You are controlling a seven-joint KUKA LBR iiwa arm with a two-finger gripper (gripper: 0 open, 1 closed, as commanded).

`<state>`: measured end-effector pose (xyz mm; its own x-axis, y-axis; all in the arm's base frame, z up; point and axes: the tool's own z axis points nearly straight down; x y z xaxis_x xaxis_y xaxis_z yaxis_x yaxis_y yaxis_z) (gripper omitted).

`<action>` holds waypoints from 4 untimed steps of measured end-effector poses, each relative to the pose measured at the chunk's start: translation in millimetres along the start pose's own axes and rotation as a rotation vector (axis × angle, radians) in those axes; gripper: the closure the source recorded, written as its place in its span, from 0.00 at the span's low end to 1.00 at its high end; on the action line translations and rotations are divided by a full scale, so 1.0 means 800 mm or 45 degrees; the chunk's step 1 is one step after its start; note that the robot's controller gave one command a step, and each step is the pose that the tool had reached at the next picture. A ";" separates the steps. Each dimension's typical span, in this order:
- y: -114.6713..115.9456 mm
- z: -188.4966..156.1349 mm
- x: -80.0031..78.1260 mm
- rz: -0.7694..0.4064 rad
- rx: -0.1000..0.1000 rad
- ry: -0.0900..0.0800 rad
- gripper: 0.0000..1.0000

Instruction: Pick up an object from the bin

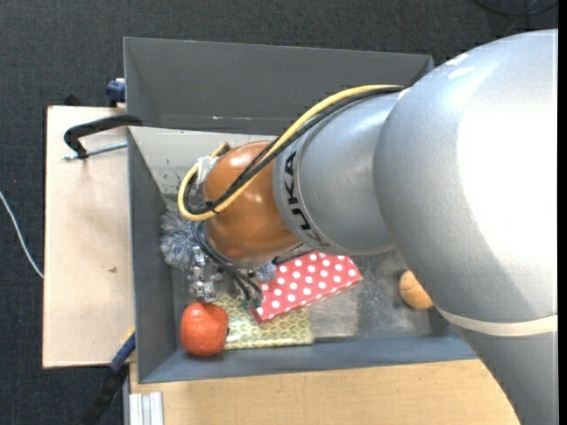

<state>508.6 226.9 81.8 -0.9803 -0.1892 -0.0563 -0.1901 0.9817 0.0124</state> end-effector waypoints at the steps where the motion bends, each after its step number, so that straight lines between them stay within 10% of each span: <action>1: 0.000 0.000 0.000 0.000 0.000 0.000 1.00; 4: -0.009 0.000 -0.001 -0.048 0.000 0.003 1.00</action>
Offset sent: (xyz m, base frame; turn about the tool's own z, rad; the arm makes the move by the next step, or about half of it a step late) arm -0.0099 -0.0081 -0.0118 -0.0072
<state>510.7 220.1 81.5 -0.9725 -0.2263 -0.0543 -0.2271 0.9738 0.0102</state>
